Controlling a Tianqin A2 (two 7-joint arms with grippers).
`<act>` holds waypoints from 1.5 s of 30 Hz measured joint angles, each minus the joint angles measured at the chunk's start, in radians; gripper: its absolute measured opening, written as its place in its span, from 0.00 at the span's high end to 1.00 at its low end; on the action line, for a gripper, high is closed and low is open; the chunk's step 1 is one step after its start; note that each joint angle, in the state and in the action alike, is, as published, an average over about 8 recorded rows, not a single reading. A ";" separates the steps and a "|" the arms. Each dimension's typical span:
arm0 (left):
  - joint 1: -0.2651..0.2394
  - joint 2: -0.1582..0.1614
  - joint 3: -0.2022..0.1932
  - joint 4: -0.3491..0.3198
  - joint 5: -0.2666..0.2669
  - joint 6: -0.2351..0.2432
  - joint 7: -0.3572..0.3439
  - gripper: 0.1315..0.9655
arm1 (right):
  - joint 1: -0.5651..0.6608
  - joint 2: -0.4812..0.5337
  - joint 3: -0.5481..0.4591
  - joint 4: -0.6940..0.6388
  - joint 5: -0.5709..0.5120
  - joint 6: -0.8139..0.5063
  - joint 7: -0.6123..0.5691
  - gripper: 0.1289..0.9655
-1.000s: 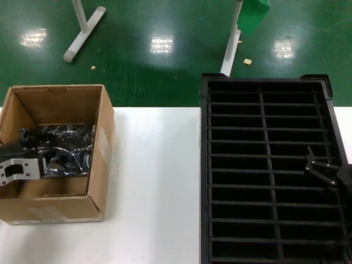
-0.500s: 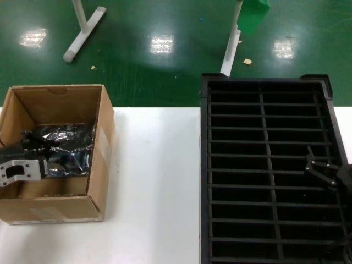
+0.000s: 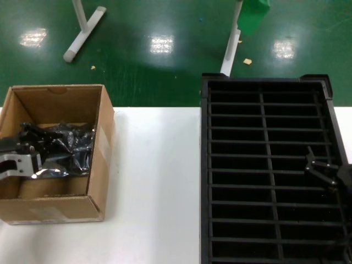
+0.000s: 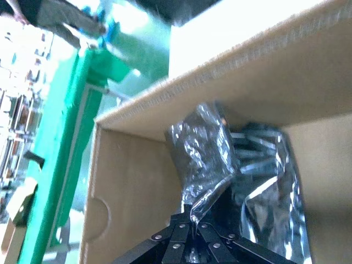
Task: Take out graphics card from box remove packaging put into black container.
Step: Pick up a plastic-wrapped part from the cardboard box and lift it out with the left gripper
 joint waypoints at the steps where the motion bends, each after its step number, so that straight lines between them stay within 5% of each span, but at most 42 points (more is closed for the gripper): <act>1: 0.000 -0.004 -0.007 -0.001 -0.012 0.016 0.008 0.99 | 0.000 0.000 0.000 0.000 0.000 0.000 0.000 0.00; 12: 0.033 -0.078 -0.054 -0.057 -0.084 0.135 -0.023 0.99 | 0.000 0.000 0.000 0.000 0.000 0.000 0.000 0.00; 22: 0.114 -0.162 -0.111 -0.150 -0.154 0.228 -0.061 0.99 | 0.000 0.000 0.000 0.000 0.000 0.000 0.000 0.00; 33: 0.199 -0.228 -0.217 -0.244 -0.270 0.343 -0.013 0.99 | 0.000 0.000 0.000 0.000 0.000 0.000 0.000 0.00; 45: 0.239 -0.261 -0.327 -0.240 -0.365 0.428 0.054 0.99 | 0.000 0.000 0.000 0.000 0.000 0.000 0.000 0.00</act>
